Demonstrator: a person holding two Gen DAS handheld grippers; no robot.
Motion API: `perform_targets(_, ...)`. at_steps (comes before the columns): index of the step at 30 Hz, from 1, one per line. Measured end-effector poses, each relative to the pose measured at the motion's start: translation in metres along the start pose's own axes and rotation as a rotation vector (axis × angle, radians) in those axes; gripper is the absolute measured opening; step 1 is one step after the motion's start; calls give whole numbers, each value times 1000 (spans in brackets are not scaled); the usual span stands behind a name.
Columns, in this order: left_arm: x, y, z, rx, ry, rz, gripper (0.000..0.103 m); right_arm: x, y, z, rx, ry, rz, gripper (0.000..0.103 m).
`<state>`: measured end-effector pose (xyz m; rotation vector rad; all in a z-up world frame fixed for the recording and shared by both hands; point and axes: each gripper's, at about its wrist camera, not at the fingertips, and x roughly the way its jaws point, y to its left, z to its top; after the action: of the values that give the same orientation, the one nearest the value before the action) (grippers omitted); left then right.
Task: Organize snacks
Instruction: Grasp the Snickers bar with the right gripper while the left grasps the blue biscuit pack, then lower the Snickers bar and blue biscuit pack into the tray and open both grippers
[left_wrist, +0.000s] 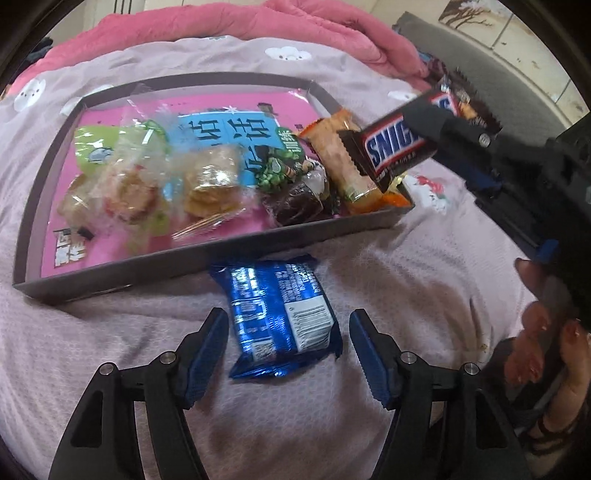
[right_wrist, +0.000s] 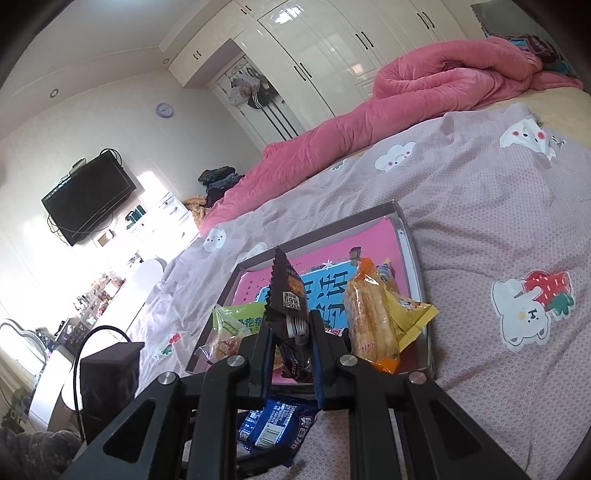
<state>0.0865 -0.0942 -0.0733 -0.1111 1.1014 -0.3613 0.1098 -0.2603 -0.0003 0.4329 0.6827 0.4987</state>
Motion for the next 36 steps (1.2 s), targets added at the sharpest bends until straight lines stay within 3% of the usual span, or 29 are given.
perform_targets(4,7,-4,2,-23,-3,37,68,1,1,1,-2,-2,-4,17)
perform_targets(6,7,-3,4,-30,-7,61,54,2,2,2,-7,-4,-7,17)
perform_targets(7,6,0,4,-34,-10,57,53,2,2,2,-7,-6,-7,17)
perform_targets(14,-17,5,6,-23,-50,12,53,3,-6,10,15,-23,-13,17)
perform_targets(22,-54,6,23,-9,-163,32,53,8,-11,15,25,-27,-25,17)
perform_targets(36,-33,16,57,-23,-186,105,53,29,-14,15,20,14,-57,18)
